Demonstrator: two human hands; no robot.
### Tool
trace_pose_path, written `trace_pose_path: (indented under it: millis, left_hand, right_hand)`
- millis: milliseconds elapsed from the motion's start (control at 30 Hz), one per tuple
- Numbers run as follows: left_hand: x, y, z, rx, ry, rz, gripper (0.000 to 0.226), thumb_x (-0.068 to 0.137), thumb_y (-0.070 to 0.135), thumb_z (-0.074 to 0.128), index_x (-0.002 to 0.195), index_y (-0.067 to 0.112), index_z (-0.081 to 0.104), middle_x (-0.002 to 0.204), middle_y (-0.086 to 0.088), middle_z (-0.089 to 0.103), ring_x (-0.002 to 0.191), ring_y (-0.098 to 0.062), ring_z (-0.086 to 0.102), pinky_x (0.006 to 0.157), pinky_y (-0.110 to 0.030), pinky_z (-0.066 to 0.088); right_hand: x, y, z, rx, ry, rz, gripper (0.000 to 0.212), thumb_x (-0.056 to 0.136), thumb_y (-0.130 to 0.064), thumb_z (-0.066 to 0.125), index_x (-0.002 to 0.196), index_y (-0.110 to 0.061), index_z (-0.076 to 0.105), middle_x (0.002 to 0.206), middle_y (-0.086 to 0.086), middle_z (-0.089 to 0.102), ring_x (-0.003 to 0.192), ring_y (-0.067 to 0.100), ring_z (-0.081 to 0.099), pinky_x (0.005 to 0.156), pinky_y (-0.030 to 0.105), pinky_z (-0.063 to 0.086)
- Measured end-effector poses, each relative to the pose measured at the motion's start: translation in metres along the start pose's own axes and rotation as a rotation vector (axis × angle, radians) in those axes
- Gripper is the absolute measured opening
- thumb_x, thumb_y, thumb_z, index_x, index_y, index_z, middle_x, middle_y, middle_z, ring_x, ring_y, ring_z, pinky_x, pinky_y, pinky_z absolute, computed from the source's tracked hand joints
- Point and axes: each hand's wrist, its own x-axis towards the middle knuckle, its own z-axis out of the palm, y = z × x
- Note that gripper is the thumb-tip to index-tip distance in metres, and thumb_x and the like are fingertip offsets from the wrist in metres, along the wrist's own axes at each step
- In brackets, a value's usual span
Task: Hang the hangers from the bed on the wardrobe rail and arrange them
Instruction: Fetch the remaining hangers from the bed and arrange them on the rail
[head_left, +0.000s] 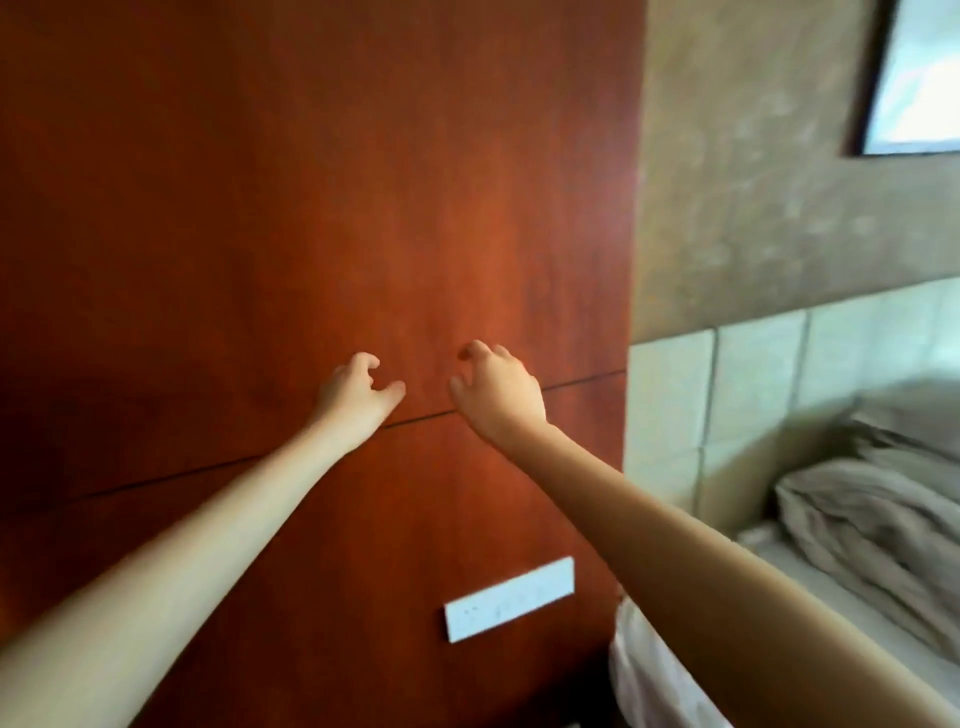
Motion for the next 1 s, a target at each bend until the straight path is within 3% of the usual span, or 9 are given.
trace_pose_path:
  millis: [167,267,400,633,867,1000]
  left_hand:
    - [-0.022,0.103,0.116,-0.126,-0.266,0.141,0.055,0.088,0.034,0.060,0.133,0.007,0.044,0.131,-0.017,0.054,0.115,-0.033,0.055,0.097,-0.038,0.044]
    - [-0.051,0.170,0.185,-0.182,-0.431,0.214,0.072,0.077,0.046,0.060,0.134,0.005,0.043,0.129,-0.020,0.055,0.116,-0.035,0.055,0.100,-0.041,0.043]
    - [-0.103,0.264,0.279,-0.194,-0.573,0.324,0.057,0.089,0.032,0.060,0.135,0.003,0.043,0.131,-0.020,0.055,0.119,-0.034,0.054,0.099,-0.039,0.044]
    - [-0.221,0.402,0.418,-0.277,-0.845,0.403,0.051,0.090,0.024,0.060,0.133,0.001,0.044,0.126,-0.021,0.055,0.116,-0.033,0.054,0.099,-0.036,0.043]
    - [-0.308,0.503,0.512,-0.281,-1.021,0.504,0.053,0.090,0.025,0.059,0.134,0.002,0.041,0.114,-0.016,0.058,0.108,-0.033,0.058,0.091,-0.038,0.047]
    - [-0.346,0.543,0.563,-0.224,-1.108,0.579,0.050,0.089,0.025,0.059,0.131,0.003,0.045,0.122,-0.019,0.058,0.110,-0.034,0.058,0.095,-0.038,0.047]
  right_hand:
    - [-0.044,0.120,-0.073,-0.098,0.044,0.199,0.034,0.089,-0.026,0.046,0.120,-0.015,0.053,0.120,0.011,0.057,0.110,0.033,0.054,0.092,0.044,0.045]
    - [-0.078,0.193,-0.122,-0.149,0.080,0.318,0.035,0.091,-0.026,0.045,0.123,-0.015,0.051,0.120,0.010,0.057,0.105,0.032,0.056,0.088,0.042,0.047]
    - [-0.135,0.293,-0.203,-0.224,0.147,0.499,0.032,0.088,-0.025,0.048,0.116,-0.013,0.055,0.116,0.014,0.060,0.107,0.034,0.056,0.084,0.039,0.046]
    - [-0.255,0.442,-0.340,-0.299,0.255,0.801,0.030,0.087,-0.028,0.051,0.111,-0.010,0.055,0.110,0.018,0.063,0.103,0.036,0.057,0.079,0.037,0.045]
    - [-0.350,0.540,-0.423,-0.325,0.280,1.070,0.031,0.090,-0.025,0.046,0.118,-0.013,0.053,0.117,0.014,0.061,0.107,0.033,0.057,0.084,0.038,0.045]
    - [-0.395,0.581,-0.446,-0.303,0.318,1.186,0.032,0.089,-0.024,0.047,0.118,-0.013,0.055,0.114,0.015,0.062,0.103,0.033,0.060,0.083,0.038,0.050]
